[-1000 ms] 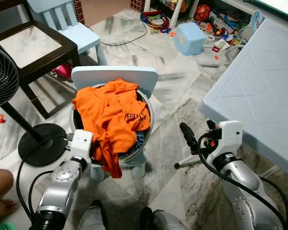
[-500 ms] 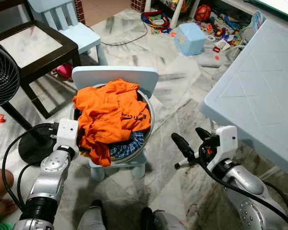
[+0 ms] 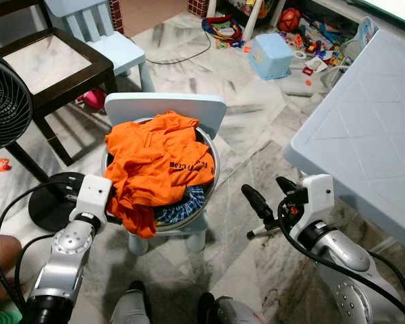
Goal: Hang hanger
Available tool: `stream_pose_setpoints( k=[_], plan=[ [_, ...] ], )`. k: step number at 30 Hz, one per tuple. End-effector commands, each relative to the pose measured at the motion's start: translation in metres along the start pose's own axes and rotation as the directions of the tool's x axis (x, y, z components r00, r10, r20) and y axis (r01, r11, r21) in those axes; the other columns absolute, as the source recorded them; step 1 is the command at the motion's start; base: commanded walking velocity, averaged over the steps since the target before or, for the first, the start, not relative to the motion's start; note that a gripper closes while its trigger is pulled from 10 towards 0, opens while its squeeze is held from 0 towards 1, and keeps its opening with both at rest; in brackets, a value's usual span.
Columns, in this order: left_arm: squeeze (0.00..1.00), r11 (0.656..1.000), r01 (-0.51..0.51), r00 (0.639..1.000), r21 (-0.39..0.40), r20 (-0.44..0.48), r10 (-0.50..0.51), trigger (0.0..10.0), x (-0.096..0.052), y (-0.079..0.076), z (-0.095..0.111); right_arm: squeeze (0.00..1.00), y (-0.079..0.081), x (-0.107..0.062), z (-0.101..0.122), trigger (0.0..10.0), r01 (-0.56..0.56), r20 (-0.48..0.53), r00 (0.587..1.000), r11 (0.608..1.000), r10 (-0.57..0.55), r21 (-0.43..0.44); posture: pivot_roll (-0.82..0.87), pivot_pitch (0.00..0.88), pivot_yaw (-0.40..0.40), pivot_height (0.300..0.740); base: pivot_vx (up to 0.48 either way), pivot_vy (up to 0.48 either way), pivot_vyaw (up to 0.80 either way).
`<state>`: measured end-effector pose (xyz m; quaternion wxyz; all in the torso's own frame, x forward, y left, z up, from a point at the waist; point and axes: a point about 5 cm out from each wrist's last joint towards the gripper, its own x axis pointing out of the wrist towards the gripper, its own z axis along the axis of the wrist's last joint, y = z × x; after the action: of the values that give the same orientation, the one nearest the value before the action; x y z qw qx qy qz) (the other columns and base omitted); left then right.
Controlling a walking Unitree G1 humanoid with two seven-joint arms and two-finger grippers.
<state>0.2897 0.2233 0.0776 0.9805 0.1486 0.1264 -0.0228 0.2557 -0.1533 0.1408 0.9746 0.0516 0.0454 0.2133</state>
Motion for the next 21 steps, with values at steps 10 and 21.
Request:
stream_pose_setpoints(
  k=[10, 21],
  plan=[
    [1.0, 0.996, -0.01, 0.994, 0.093, -0.103, 0.02, 10.0, -0.023, -0.004, -0.025, 0.0, -0.004, -0.001, -0.002, 10.0, 0.029, 0.0, 1.0, 1.0, -0.029, -0.009, 0.03, 0.216, -0.129, 0.74, 0.0, 0.0, 0.0],
    [1.0, 1.0, 0.017, 0.998, 0.021, 0.062, -0.018, 10.0, -0.026, -0.03, 0.02, 0.0, 0.0, 0.001, -0.005, 10.0, 0.036, 0.001, 0.999, 0.999, -0.036, -0.011, 0.04, 0.214, -0.126, 0.74, 0.0, 0.0, 0.0]
  ],
)
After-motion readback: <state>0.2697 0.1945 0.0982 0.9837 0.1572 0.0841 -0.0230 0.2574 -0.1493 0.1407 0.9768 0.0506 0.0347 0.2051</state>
